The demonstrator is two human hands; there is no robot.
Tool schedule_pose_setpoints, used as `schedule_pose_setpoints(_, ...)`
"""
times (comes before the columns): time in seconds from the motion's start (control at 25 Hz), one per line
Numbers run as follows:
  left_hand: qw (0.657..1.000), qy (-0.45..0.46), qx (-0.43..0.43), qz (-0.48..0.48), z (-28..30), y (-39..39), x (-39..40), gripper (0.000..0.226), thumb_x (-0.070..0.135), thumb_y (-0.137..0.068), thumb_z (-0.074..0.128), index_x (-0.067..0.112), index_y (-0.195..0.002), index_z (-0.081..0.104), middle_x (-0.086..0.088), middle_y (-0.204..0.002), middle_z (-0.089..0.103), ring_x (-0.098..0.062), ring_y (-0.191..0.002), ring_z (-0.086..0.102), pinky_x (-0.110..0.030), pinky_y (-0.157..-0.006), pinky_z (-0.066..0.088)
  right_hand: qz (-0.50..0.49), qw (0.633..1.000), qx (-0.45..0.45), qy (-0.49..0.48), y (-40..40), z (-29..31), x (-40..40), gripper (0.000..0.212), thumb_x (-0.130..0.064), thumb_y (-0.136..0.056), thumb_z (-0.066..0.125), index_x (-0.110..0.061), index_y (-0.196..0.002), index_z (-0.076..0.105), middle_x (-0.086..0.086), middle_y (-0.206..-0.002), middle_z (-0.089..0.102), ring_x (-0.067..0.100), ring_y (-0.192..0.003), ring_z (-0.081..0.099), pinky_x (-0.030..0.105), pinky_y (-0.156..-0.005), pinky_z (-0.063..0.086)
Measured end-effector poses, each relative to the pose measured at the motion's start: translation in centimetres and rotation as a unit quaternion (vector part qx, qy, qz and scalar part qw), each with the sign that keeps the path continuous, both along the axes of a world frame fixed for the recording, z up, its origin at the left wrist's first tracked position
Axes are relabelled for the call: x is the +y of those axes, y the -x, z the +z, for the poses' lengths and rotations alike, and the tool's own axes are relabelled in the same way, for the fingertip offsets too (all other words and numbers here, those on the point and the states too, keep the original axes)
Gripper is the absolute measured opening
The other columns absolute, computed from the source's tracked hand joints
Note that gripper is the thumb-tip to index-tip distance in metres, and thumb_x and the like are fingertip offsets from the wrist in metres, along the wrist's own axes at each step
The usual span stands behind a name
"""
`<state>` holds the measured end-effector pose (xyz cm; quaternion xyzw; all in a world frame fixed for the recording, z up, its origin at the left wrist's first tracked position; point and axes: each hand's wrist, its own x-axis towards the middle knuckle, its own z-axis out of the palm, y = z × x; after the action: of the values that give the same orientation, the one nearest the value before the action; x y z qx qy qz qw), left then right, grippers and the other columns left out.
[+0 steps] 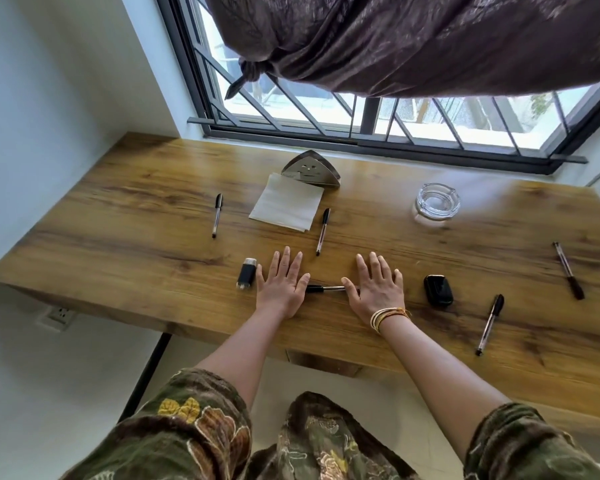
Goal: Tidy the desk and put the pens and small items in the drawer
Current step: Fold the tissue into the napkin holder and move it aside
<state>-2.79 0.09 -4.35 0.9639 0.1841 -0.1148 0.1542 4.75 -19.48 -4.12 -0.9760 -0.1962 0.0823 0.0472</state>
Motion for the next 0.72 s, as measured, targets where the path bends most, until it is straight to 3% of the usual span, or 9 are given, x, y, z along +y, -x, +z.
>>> schedule_pose_setpoints(0.16, 1.000, 0.003, 0.009, -0.004, -0.1, -0.1, 0.1, 0.060, 0.057, -0.098, 0.009, 0.036, -0.151, -0.012, 0.008, -0.159, -0.025, -0.015, -0.146, -0.024, -0.052, -0.116, -0.015, -0.006, 1.000, 0.016, 0.013, -0.1, 0.3, 0.7, 0.075, -0.068, -0.090, 0.013, -0.026, -0.152, 0.010, 0.006, -0.160, 0.009, 0.026, -0.147, 0.008, 0.054, -0.116, 0.010)
schedule_pose_setpoints(0.24, 1.000, 0.025, 0.008, 0.001, 0.1, -0.6, 0.1, 0.061, 0.057, -0.098, 0.013, 0.036, -0.152, -0.007, 0.007, -0.161, -0.020, -0.016, -0.147, -0.021, -0.053, -0.115, -0.014, -0.029, 0.999, 0.022, -0.009, -0.2, 0.9, 1.6, 0.075, -0.068, -0.090, 0.014, -0.023, -0.150, 0.019, 0.010, -0.156, 0.018, 0.029, -0.145, 0.015, 0.056, -0.114, 0.013)
schedule_pose_setpoints(0.4, 0.994, 0.053, -0.084, 0.036, 1.2, -1.7, 1.0, 0.056, 0.043, -0.096, 0.045, 0.024, -0.147, 0.034, -0.002, -0.160, 0.023, -0.023, -0.148, 0.018, -0.054, -0.118, 0.017, -0.056, 0.995, 0.006, -0.082, -0.9, 2.7, 4.9, 0.069, -0.064, -0.092, 0.023, -0.015, -0.136, 0.042, 0.017, -0.137, 0.045, 0.034, -0.129, 0.040, 0.055, -0.108, 0.029)
schedule_pose_setpoints(0.52, 0.969, 0.126, -0.188, 0.093, 2.0, -3.4, 3.6, 0.041, 0.028, -0.095, 0.052, 0.012, -0.133, 0.054, -0.011, -0.142, 0.051, -0.025, -0.131, 0.047, -0.041, -0.107, 0.041, -0.022, 0.994, -0.007, -0.103, -2.0, 3.5, 8.1, 0.059, -0.058, -0.093, 0.032, -0.013, -0.126, 0.050, 0.016, -0.129, 0.052, 0.033, -0.121, 0.048, 0.052, -0.104, 0.036)
schedule_pose_setpoints(0.72, 0.922, 0.229, -0.250, 0.189, 4.8, -6.8, 9.2, 0.031, 0.011, -0.095, 0.047, 0.005, -0.120, 0.063, -0.014, -0.114, 0.068, -0.026, -0.101, 0.063, -0.027, -0.080, 0.045, 0.002, 0.990, -0.020, -0.138, -4.1, 4.0, 13.8, 0.046, -0.041, -0.089, 0.050, -0.012, -0.125, 0.052, 0.015, -0.124, 0.054, 0.032, -0.114, 0.052, 0.045, -0.098, 0.042)
